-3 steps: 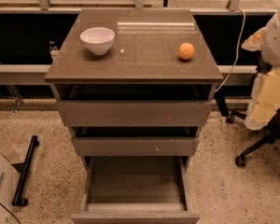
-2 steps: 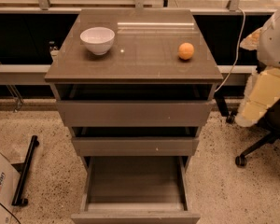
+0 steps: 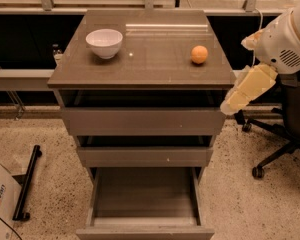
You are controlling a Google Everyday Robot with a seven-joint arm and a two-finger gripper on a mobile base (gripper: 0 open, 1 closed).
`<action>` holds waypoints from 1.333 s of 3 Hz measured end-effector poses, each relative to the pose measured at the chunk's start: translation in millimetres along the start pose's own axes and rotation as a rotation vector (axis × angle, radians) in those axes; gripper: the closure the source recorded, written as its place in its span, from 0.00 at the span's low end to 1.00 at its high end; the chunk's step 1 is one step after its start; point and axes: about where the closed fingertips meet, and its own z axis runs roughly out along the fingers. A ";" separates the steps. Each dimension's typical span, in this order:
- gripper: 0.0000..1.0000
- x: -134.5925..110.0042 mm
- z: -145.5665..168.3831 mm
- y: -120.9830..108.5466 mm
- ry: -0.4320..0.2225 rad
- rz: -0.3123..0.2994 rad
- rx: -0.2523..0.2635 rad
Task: Place orange into bottom drawer
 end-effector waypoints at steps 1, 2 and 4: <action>0.00 -0.5 3.2 -1.3 -0.007 0.006 -0.001; 0.00 -1.9 12.2 -4.9 -0.028 0.022 -0.002; 0.00 -21.6 75.4 -66.8 -0.193 0.127 0.005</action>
Offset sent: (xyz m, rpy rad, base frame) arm 0.0192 0.0042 -0.0140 0.0652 -0.0067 -0.0257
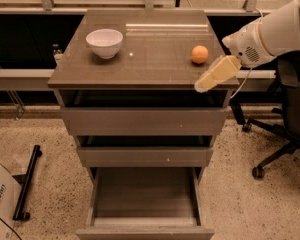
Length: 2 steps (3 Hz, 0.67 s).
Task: Place orange into bottom drawer
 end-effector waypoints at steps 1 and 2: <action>0.00 -0.7 31.1 -33.8 -0.042 0.057 0.017; 0.00 2.5 58.4 -66.2 -0.061 0.104 0.041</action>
Offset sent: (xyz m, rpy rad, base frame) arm 0.1300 -0.0186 -0.0479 0.1267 -0.0131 -0.1558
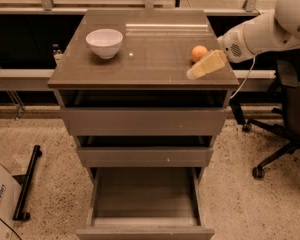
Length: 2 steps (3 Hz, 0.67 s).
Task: Place orange into bottom drawer
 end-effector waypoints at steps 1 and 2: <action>0.00 2.9 24.4 -28.8 -0.011 0.034 0.021; 0.00 1.7 50.5 -53.0 -0.030 0.065 0.025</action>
Offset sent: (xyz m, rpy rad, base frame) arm 0.1151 -0.0149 -0.0383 0.0959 -0.0083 -0.0950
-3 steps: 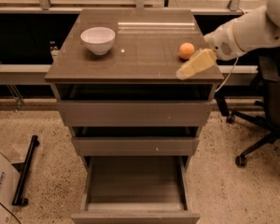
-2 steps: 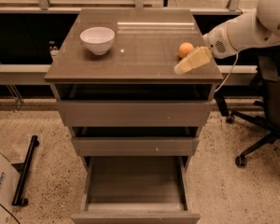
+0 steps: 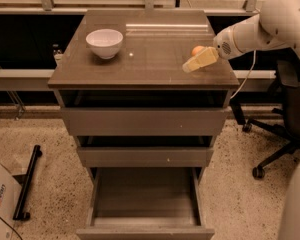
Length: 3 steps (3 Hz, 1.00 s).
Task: Place orange into bottom drawer
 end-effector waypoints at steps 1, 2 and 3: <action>0.00 -0.4 21.6 -17.9 -0.011 0.023 0.002; 0.18 2.5 36.8 -24.3 -0.010 0.054 -0.021; 0.41 10.3 42.9 -27.2 0.006 0.079 -0.033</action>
Offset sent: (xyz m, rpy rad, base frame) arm 0.0543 -0.0032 -0.0284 0.0771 0.0629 -0.0241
